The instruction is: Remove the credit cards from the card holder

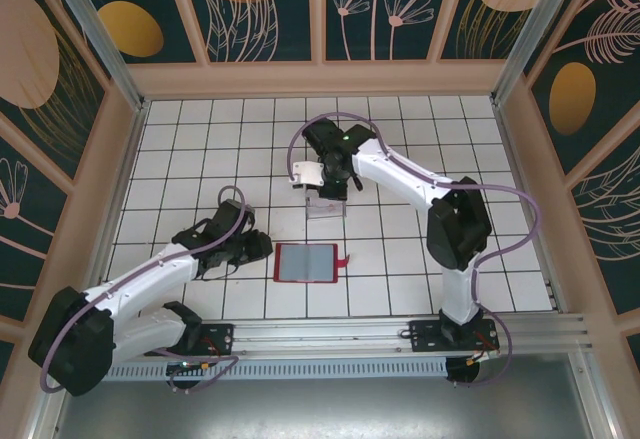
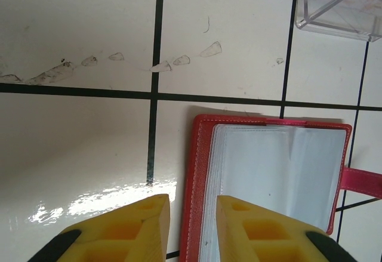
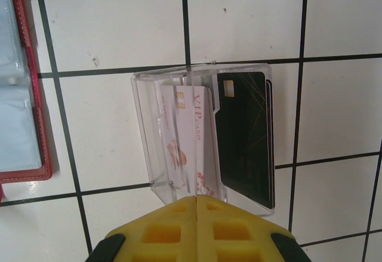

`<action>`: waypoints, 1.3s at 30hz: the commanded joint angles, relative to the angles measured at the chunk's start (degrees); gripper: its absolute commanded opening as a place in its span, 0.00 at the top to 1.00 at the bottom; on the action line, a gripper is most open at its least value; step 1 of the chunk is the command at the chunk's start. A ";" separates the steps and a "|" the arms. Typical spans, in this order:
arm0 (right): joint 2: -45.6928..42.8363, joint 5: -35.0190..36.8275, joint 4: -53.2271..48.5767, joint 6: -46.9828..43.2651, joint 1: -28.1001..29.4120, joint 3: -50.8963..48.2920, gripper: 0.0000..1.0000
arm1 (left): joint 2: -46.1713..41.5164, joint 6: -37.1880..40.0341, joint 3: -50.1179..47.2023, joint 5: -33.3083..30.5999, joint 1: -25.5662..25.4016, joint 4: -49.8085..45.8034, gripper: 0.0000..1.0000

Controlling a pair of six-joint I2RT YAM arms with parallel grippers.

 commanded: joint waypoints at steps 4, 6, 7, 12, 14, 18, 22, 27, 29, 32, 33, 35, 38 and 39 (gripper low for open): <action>1.54 3.18 -3.69 -2.78 0.87 2.36 1.00 | -0.73 -0.52 -1.11 -0.35 0.36 -1.34 0.71; 1.15 2.77 -3.47 -2.89 0.88 1.57 1.00 | -0.66 -0.57 -1.15 -0.44 0.35 -1.19 0.71; 0.94 2.72 -3.16 -3.10 0.88 0.71 1.00 | -0.49 -0.48 -1.13 -0.49 0.33 -1.15 0.71; 0.81 2.82 -1.04 -3.81 0.82 -2.77 1.00 | -0.28 -0.90 -1.37 -0.31 0.40 -0.54 0.71; 1.81 2.60 -1.07 -3.90 0.88 -2.68 1.00 | -0.24 -1.13 -1.65 -0.22 0.39 -0.18 0.71; 3.90 2.11 -1.62 -3.64 0.90 -1.64 1.00 | -0.12 -1.12 -2.09 0.13 0.37 0.15 0.71; 5.51 2.11 -1.86 -3.47 0.97 -0.07 1.00 | 0.29 -0.61 -2.18 0.37 0.36 0.23 0.71; 6.37 2.44 -1.62 -3.37 0.95 1.26 0.88 | 0.78 -0.46 -2.22 0.61 0.32 0.74 0.71; 5.81 3.39 -0.49 -3.29 0.97 1.60 0.83 | 0.94 -0.37 -2.18 0.67 0.34 0.85 0.71; 4.25 6.31 2.63 -3.20 0.97 1.30 0.78 | 1.17 -0.29 -2.10 0.75 0.34 1.07 0.71; 3.81 7.34 3.52 -3.19 0.96 1.05 0.76 | 1.31 -0.22 -1.94 0.83 0.40 1.11 0.71; 2.74 10.15 5.97 -2.97 0.97 0.07 0.73 | 1.70 -0.04 -1.75 0.92 0.32 1.20 0.71; 1.29 13.44 9.01 -2.18 1.01 -1.51 0.72 | 2.15 0.07 -1.58 1.57 0.39 1.70 0.71; 0.58 14.29 10.09 -1.84 1.04 -2.14 0.72 | 2.42 0.17 -1.47 1.96 0.40 1.73 0.71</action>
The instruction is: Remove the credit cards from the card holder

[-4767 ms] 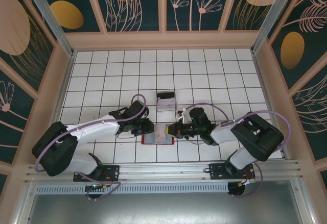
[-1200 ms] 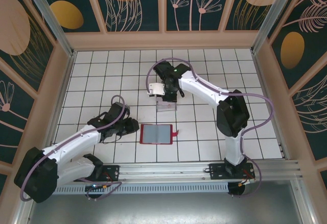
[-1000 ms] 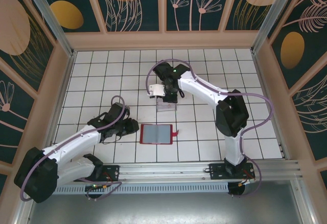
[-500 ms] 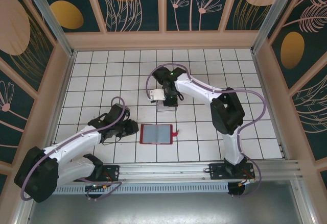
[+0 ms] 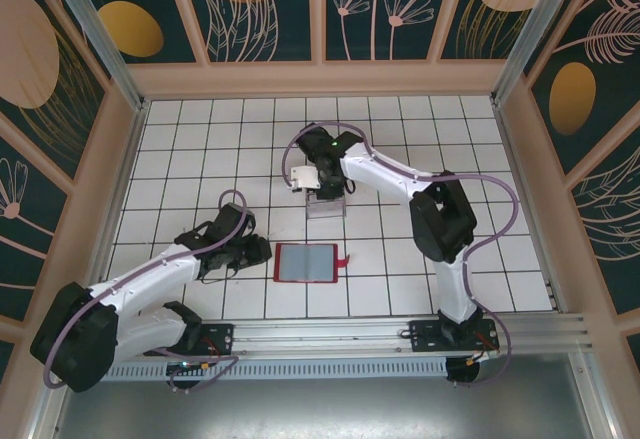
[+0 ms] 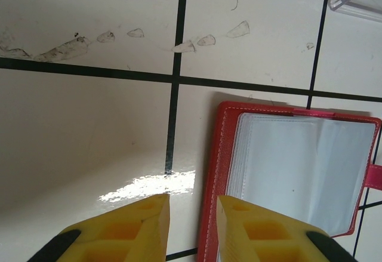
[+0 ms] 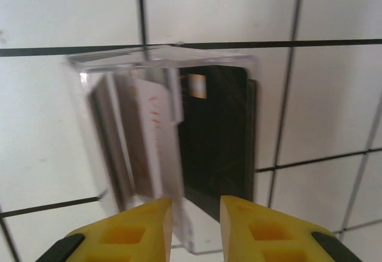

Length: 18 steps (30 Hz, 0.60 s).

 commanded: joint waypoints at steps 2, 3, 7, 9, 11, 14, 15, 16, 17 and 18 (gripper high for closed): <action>-5.50 5.86 5.65 0.90 0.70 -2.65 0.72 | 1.18 1.02 0.53 2.00 0.32 1.14 0.71; -6.28 5.88 6.13 1.20 0.79 -3.39 0.72 | 1.42 1.17 0.79 1.92 0.32 0.82 0.71; -9.95 3.21 6.36 2.22 1.67 -8.31 0.71 | 1.73 1.63 1.37 1.74 0.33 0.63 0.71; -11.14 1.18 6.61 3.55 2.11 -10.55 0.63 | 2.32 1.86 1.91 1.90 0.36 0.42 0.71; -11.63 -0.99 6.65 4.92 2.46 -12.01 0.56 | 2.60 1.93 2.31 1.84 0.35 0.33 0.71; -11.94 -1.28 9.03 5.46 2.95 -14.89 0.32 | 2.61 1.71 2.45 1.85 0.36 0.41 0.70; -11.91 -0.67 10.48 5.43 2.96 -15.91 0.32 | 2.70 1.77 2.55 1.91 0.38 0.41 0.71; -11.59 -0.05 11.50 5.31 2.97 -16.38 0.31 | 2.66 1.78 2.57 2.04 0.36 0.42 0.70; -11.23 0.13 11.89 5.14 2.90 -16.57 0.31 | 2.70 1.75 2.50 2.14 0.32 0.41 0.71; -10.78 0.54 12.62 5.01 2.86 -16.80 0.31 | 2.70 1.72 2.54 2.02 0.32 0.26 0.71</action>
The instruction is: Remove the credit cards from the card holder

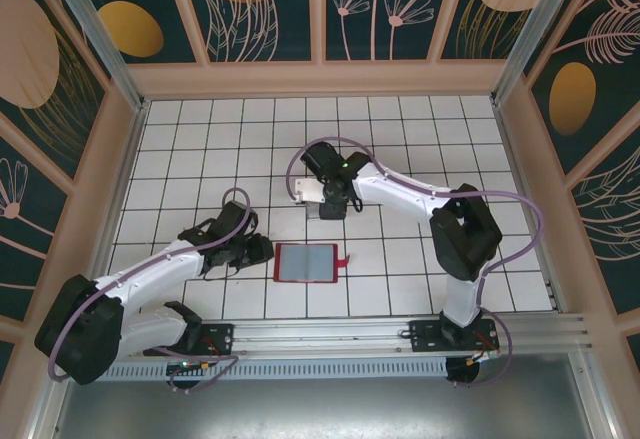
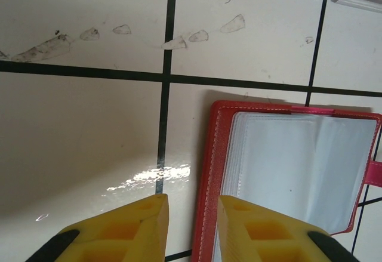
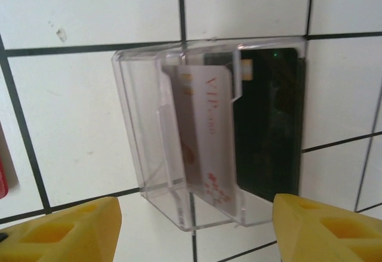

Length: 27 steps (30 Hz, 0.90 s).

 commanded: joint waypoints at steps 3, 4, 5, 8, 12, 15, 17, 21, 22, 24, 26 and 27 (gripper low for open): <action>0.81 2.16 5.68 0.40 -0.33 -1.36 0.31 | 0.00 1.03 0.84 0.69 0.34 0.03 0.71; 1.01 2.91 6.92 0.20 -0.46 -1.60 0.31 | -0.06 0.94 0.72 0.61 0.32 -0.02 0.71; 1.10 3.57 7.86 0.00 -0.54 -1.68 0.31 | -0.07 0.87 0.70 0.52 0.36 -0.09 0.71; 1.78 5.01 10.18 -0.74 -0.99 -1.60 0.31 | -0.08 0.80 0.56 0.99 0.39 0.06 0.71; 3.40 6.01 11.13 -2.25 -1.65 -0.46 0.31 | 0.11 1.04 0.57 2.00 0.39 0.07 0.71; 4.04 6.89 10.75 -2.60 -2.00 1.02 0.31 | -0.29 0.88 0.17 1.83 0.38 0.12 0.71; 3.49 7.15 10.97 -2.64 -2.01 1.34 0.31 | -0.12 0.97 0.21 2.19 0.32 0.23 0.70; 1.04 6.90 10.59 -1.92 -1.44 1.30 0.31 | 0.32 1.46 0.79 2.53 0.38 0.10 0.70; 0.52 7.58 10.88 -1.79 -1.31 0.83 0.31 | 0.43 1.38 0.71 2.53 0.32 0.28 0.70; -0.11 8.23 10.87 -1.49 -1.22 -0.18 0.31 | 1.23 1.46 0.66 3.87 0.33 1.30 0.70; -1.14 8.06 11.19 -0.76 -1.08 -1.54 0.31 | 2.63 1.80 0.93 5.21 0.37 1.82 0.70; -1.75 7.76 11.44 0.20 -1.04 -2.09 0.31 | 3.26 2.09 1.21 5.51 0.19 1.70 0.70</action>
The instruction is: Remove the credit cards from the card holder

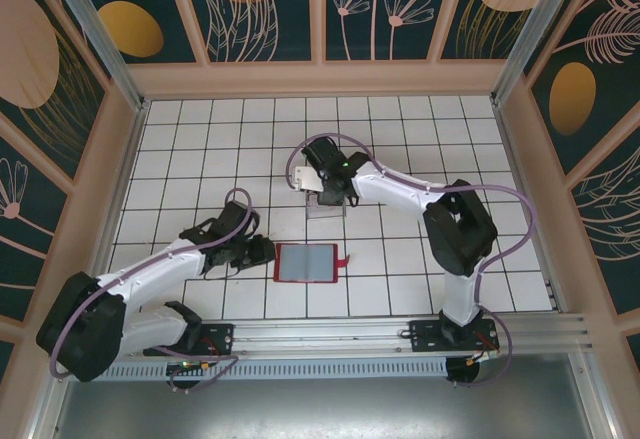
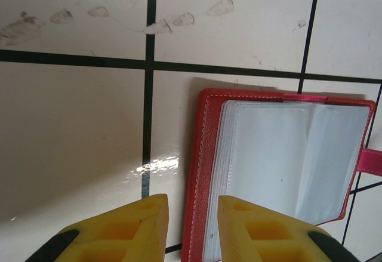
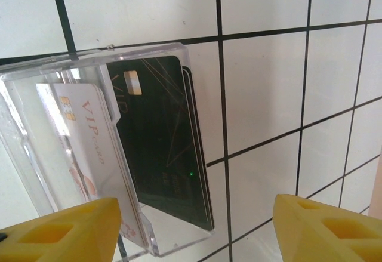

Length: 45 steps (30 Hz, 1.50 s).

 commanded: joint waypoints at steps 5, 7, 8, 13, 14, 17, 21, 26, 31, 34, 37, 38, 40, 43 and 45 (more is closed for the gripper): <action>-8.32 -0.60 1.57 7.51 0.45 -4.30 0.31 | 2.04 1.94 2.92 1.21 -0.36 -0.77 0.71; -10.75 -1.09 2.26 9.66 0.37 -6.26 0.31 | 2.53 1.74 3.75 0.67 -0.98 -1.52 0.70; -11.92 -1.44 2.53 10.92 0.36 -7.27 0.31 | 3.08 1.76 4.29 0.30 -1.60 -1.96 0.70; -17.53 -2.95 2.78 16.22 0.27 -12.19 0.31 | 6.62 0.67 7.17 -1.93 -5.52 -2.64 0.68; -18.49 -2.84 2.60 16.80 0.27 -12.91 0.31 | 7.62 0.52 7.89 -2.29 -6.17 -2.76 0.68; -21.90 -1.28 2.25 18.91 0.01 -15.22 0.31 | 11.61 0.71 10.53 -3.10 -8.00 -3.37 0.67; -26.84 -0.95 2.17 22.84 -0.60 -18.58 0.31 | 15.59 0.81 12.69 -3.41 -9.43 -3.23 0.67; -32.56 -0.76 2.67 26.75 -1.20 -23.70 0.30 | 19.21 0.54 12.93 -1.91 -9.59 -1.58 0.67; -36.62 -0.24 4.94 31.37 -3.59 -28.30 0.30 | 19.25 1.02 15.18 -4.72 -9.60 -3.23 0.65; -39.06 -1.31 8.74 36.25 -6.45 -31.77 0.30 | 16.05 0.30 16.88 -8.45 -9.35 -4.08 0.61; -41.67 -3.19 14.92 41.15 -10.83 -36.80 0.25 | 13.15 0.49 18.44 -12.46 -7.81 -4.75 0.51; -42.45 -4.47 17.25 42.87 -13.05 -38.62 0.24 | 12.15 0.80 18.65 -13.45 -6.62 -4.70 0.46; -43.34 -6.51 21.60 45.73 -17.58 -41.97 0.21 | 10.64 2.22 18.84 -14.70 -3.60 -4.23 0.41; -43.74 -7.94 28.30 48.07 -23.61 -46.73 0.01 | 8.57 5.78 19.00 -19.38 1.19 -3.91 0.31; -42.97 -8.01 32.96 49.01 -27.50 -49.17 0.01 | 7.74 8.32 18.85 -25.28 3.88 -3.01 0.16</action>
